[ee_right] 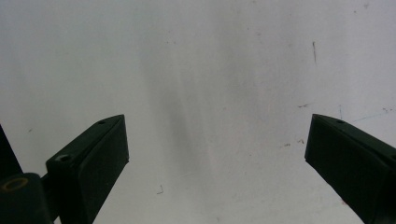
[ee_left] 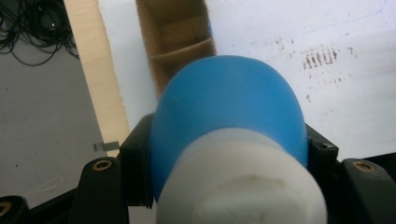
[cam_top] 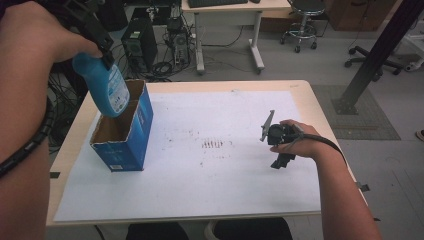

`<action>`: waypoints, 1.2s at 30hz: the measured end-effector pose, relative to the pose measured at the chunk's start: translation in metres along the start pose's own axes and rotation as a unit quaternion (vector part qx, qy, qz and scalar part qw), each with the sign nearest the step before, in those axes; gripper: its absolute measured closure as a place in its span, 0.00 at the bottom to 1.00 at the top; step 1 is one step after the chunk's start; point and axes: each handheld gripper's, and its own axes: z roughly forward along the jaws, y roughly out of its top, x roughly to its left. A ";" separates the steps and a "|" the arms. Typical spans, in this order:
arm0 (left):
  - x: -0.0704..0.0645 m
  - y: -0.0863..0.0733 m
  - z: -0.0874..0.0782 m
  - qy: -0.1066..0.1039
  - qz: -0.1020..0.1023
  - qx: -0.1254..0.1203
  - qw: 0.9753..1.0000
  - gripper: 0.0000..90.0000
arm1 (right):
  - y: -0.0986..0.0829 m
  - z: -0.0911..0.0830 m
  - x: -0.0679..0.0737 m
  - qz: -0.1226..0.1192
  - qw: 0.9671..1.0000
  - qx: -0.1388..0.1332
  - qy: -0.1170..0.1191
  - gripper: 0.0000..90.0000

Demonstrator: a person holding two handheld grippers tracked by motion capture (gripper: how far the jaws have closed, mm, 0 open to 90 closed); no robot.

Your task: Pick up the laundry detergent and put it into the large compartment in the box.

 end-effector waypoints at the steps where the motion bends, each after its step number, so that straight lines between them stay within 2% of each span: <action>1: 0.001 0.000 0.001 0.000 -0.003 0.000 1.000 0.42 | 0.000 0.001 0.000 -0.001 1.000 0.001 0.000 0.07; 12: 0.012 0.004 0.013 0.010 -0.035 0.003 0.999 0.42 | 0.000 0.003 0.000 -0.003 1.000 0.002 0.001 0.07; 23: 0.019 0.004 0.028 0.010 -0.045 0.006 0.999 0.42 | -0.001 0.004 0.001 0.001 1.000 0.003 0.001 0.07; 36: 0.023 0.003 0.058 0.005 -0.051 0.014 0.999 0.42 | -0.003 0.004 0.001 -0.002 1.000 0.000 0.002 0.07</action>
